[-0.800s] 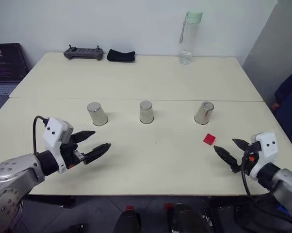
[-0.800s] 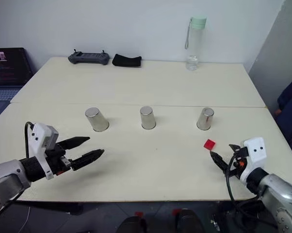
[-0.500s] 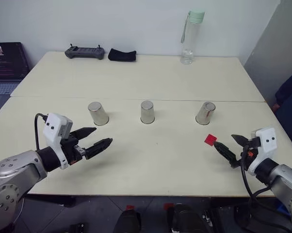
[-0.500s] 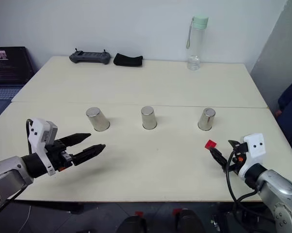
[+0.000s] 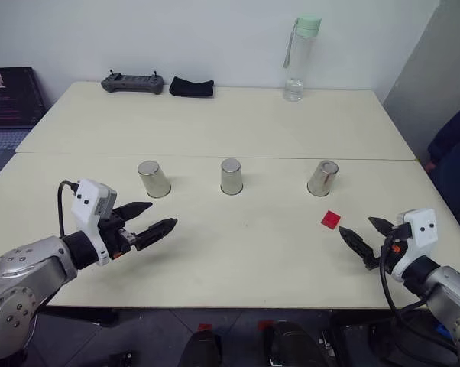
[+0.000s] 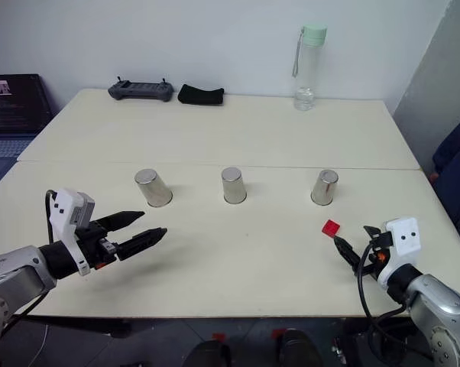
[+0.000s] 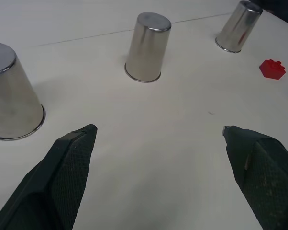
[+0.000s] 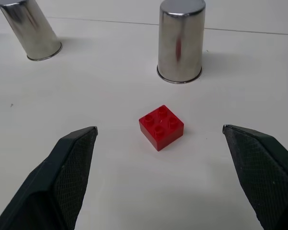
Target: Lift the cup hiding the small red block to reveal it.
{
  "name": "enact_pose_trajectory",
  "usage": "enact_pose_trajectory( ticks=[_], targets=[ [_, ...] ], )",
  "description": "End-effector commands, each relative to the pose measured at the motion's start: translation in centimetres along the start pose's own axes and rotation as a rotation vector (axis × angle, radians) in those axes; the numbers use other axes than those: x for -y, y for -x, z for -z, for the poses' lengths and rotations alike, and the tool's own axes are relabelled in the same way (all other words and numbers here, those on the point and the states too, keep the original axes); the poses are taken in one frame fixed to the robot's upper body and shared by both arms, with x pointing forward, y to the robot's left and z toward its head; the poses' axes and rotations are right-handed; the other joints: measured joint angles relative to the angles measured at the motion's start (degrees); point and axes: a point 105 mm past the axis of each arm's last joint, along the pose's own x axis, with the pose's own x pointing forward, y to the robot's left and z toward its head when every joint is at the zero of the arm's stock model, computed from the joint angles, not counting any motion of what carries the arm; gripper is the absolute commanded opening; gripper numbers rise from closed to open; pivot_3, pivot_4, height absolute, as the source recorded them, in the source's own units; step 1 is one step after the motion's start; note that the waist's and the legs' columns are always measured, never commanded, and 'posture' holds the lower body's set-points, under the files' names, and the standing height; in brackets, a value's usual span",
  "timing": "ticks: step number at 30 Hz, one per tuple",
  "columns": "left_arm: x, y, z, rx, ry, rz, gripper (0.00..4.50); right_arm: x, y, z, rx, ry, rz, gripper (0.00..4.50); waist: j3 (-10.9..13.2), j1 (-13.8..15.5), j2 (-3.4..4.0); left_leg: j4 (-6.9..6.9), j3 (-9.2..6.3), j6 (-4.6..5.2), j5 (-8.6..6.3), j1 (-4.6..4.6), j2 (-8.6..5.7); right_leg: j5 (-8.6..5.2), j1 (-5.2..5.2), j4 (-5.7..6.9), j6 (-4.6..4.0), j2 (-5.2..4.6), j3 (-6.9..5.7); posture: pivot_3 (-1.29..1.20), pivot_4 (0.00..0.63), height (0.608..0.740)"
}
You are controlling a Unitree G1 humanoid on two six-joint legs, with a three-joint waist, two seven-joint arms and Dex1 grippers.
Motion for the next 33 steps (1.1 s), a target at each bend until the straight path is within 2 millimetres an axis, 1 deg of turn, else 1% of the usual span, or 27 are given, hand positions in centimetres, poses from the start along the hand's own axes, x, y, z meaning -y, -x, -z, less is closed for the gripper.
enact_pose_trajectory(
  ticks=[1,8,25,30,33],
  targets=[
    [0.1,0.1,-0.9,0.032,-0.036,0.017,4.5,-0.3,0.1,-1.0,0.045,0.025,0.001,4.46,0.0,0.0,0.0,0.0,0.01,0.0,0.0,0.0,0.0,0.0,0.0,0.0,0.0,0.0,0.01,0.0,0.15,0.74],
    [-0.1,0.3,-0.5,0.032,-0.041,0.02,4.5,-0.3,0.1,-1.1,0.05,0.023,0.009,4.46,0.0,0.0,0.0,0.0,0.01,0.0,0.0,0.01,0.0,0.0,0.0,0.02,0.0,0.0,0.01,0.0,0.15,0.74],
    [-0.6,0.6,0.2,0.03,-0.043,0.015,4.5,0.0,0.0,-0.1,0.037,0.003,0.014,4.46,0.0,0.01,0.0,0.0,0.01,0.0,0.0,0.01,0.01,0.0,0.0,0.02,0.0,0.0,0.01,0.0,0.15,0.74],
    [-0.7,0.6,0.1,0.029,-0.045,0.017,4.5,0.3,0.0,-0.1,0.038,0.001,0.024,4.46,0.0,0.01,0.0,0.01,0.01,0.0,0.0,0.01,0.01,0.0,0.0,0.03,0.0,0.0,0.01,0.0,0.15,0.74],
    [-0.7,0.6,0.2,0.028,-0.045,0.018,4.5,0.0,-0.1,-0.1,0.04,-0.001,0.023,4.46,0.0,0.01,0.0,0.01,0.01,0.0,0.0,0.01,0.01,0.0,0.0,0.03,0.0,0.0,0.0,0.0,0.15,0.74]
  ],
)
